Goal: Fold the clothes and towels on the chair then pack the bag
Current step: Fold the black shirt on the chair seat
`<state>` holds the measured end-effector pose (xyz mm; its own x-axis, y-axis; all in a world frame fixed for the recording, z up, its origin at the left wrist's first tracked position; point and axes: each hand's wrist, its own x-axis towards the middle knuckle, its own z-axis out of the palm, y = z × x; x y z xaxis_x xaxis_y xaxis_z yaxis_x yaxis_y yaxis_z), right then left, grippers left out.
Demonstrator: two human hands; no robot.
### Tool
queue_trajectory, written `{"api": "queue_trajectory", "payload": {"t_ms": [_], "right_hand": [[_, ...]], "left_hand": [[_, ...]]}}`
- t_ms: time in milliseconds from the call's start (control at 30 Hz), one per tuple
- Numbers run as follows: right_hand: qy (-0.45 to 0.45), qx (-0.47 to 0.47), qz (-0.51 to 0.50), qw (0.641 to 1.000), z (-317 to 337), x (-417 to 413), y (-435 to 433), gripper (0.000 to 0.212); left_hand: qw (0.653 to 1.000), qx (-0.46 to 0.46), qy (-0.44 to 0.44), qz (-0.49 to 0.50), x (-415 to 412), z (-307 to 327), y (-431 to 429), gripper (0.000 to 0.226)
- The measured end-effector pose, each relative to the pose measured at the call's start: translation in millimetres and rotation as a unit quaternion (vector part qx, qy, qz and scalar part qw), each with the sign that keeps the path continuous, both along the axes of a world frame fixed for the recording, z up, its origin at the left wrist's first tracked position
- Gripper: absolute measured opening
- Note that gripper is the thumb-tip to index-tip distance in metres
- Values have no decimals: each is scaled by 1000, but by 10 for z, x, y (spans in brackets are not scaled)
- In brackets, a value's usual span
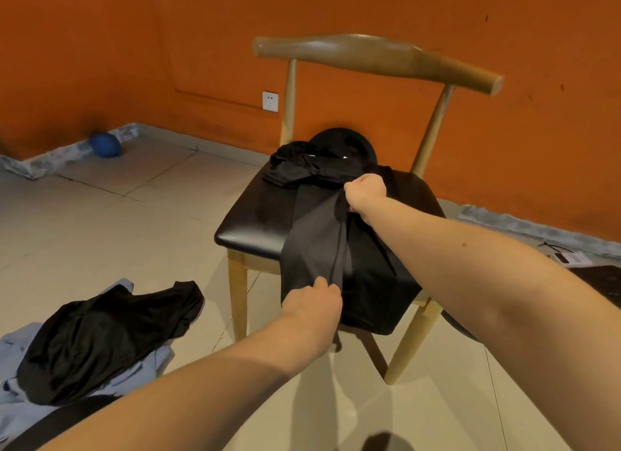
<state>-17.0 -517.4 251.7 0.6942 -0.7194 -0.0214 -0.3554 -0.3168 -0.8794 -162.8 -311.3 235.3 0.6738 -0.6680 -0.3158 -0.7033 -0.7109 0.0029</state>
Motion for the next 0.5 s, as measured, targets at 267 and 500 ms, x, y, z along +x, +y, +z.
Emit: {"api": "queue_trajectory", "payload": {"t_ms": [267,500], "right_hand": [[-16,-86,56,995,138,-807,260,12],[93,-16,147,985,-393,-1788,622,10]], "left_hand": [[989,47,140,3,296,-100,126,36],[967,-68,175,170,1053,-305,390,32]]}}
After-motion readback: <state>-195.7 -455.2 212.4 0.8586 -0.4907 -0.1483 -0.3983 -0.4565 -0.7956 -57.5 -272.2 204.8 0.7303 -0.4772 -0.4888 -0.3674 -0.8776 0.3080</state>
